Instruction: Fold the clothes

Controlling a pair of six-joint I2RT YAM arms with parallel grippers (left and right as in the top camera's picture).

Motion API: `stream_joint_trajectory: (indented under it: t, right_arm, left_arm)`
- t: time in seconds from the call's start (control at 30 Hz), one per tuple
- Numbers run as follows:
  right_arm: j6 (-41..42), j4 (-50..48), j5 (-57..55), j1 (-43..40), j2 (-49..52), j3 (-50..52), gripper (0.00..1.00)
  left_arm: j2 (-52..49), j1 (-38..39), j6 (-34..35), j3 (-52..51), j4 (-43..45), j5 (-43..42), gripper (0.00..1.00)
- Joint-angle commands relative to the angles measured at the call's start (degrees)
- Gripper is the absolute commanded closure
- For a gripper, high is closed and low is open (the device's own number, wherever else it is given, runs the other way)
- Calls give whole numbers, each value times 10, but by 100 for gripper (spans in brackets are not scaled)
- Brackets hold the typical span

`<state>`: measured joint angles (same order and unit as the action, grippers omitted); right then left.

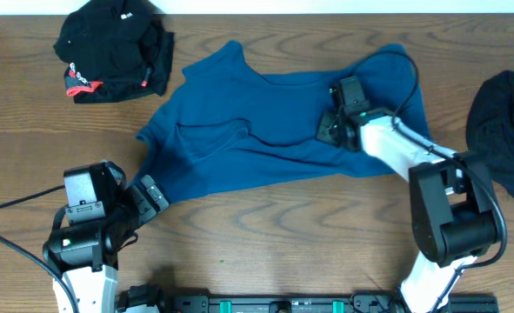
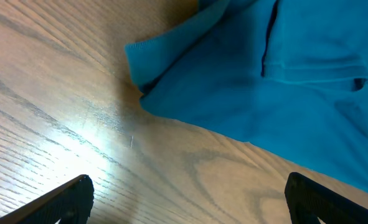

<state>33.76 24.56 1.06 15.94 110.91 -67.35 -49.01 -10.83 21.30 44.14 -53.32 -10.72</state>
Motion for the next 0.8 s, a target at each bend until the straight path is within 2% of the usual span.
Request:
stream_joint_trajectory:
  t: [0.0,0.13,0.27,0.43,0.67,0.7,0.77]
  right_arm:
    - [-50,55,-45,-30,-26,-45,92]
    - [-76,165,-88,-52,-60,-99,81]
    - [-97,248,-85,-71,-94,-118,69]
    - [-108,332,-83,-102,-95,-106,67]
    - [-133,320,-80,-139,-95,-76,65]
    - [-141,313,-80,-143,-95,-72,66]
    - [-143,301,-79,-150,-95,-65,71]
  left_arm:
    - [0,-1,-60,8,1,-35,2]
    - [0,3,-123,8,5,-144,2]
    - [-4,39,-125,7,7,-158,1]
    - [-52,104,-72,-4,45,-156,1]
    - [-179,140,-35,-6,126,-143,1]
    - [-198,140,-23,-6,132,-136,0]
    - [-239,140,-18,-6,146,-126,5]
